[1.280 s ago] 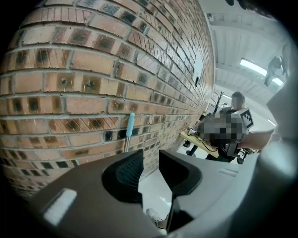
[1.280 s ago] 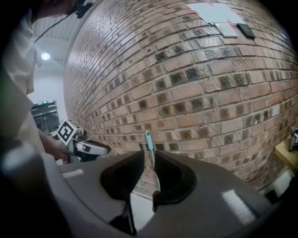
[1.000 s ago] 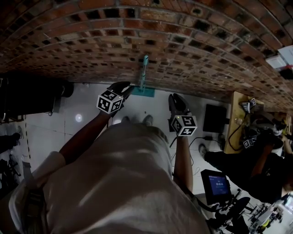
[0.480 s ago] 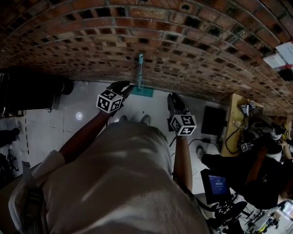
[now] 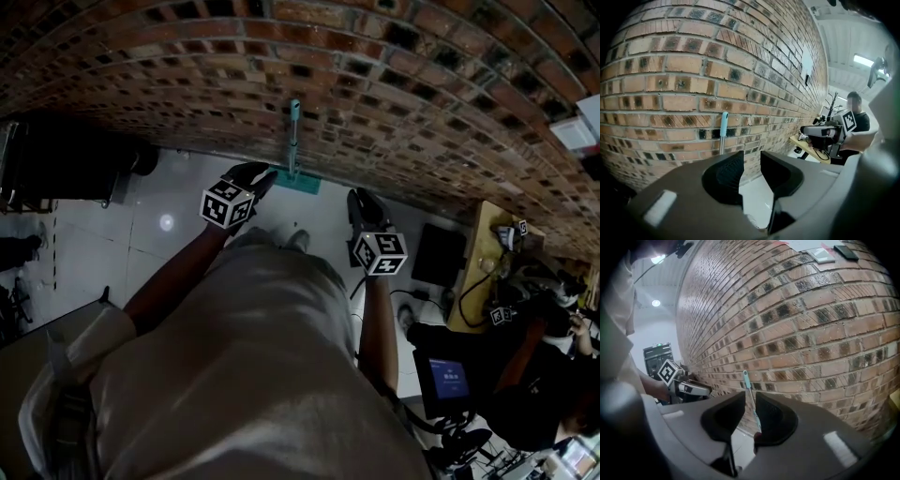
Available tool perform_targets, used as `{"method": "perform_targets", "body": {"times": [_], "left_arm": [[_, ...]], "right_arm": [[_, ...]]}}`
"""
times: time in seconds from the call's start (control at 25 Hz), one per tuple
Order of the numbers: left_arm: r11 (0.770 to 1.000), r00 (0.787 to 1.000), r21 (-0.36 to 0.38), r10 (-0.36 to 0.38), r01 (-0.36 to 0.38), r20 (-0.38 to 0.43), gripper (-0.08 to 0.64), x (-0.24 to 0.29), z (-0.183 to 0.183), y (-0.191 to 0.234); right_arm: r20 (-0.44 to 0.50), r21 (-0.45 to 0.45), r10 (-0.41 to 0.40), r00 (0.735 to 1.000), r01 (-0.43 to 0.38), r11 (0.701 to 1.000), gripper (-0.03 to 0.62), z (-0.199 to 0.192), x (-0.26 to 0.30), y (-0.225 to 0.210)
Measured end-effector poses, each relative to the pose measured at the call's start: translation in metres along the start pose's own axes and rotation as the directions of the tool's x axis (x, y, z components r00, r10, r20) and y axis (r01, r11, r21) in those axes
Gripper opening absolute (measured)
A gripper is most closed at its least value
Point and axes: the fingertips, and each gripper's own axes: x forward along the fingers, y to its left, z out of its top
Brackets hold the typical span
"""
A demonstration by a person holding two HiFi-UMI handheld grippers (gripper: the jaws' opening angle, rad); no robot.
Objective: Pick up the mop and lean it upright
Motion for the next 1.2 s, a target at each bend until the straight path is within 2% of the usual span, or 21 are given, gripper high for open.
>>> {"method": "perform_targets", "body": {"times": [0.24, 0.56, 1.0, 1.2], "left_arm": [[0.999, 0.999, -0.029, 0.035, -0.035, -0.001, 0.133, -0.009, -0.010, 0.000], [0.998, 0.999, -0.041, 0.042, -0.043, -0.014, 0.133, -0.015, -0.013, 0.026], [0.999, 0.999, 0.015, -0.038, 0.038, -0.027, 0.133, -0.002, 0.023, 0.071], [0.993, 0.994, 0.052, -0.105, 0.107, -0.041, 0.141, 0.005, 0.031, 0.083]], "right_arm": [[-0.029, -0.008, 0.042, 0.999, -0.042, 0.999, 0.064, -0.009, 0.008, 0.003], [-0.063, -0.002, 0.063, 0.996, -0.064, 0.998, 0.067, -0.015, 0.037, 0.020], [-0.089, 0.004, 0.054, 0.995, -0.054, 0.999, 0.073, -0.002, 0.100, 0.051], [-0.095, -0.004, 0.035, 0.995, -0.036, 0.999, 0.075, 0.009, 0.127, 0.061]]}}
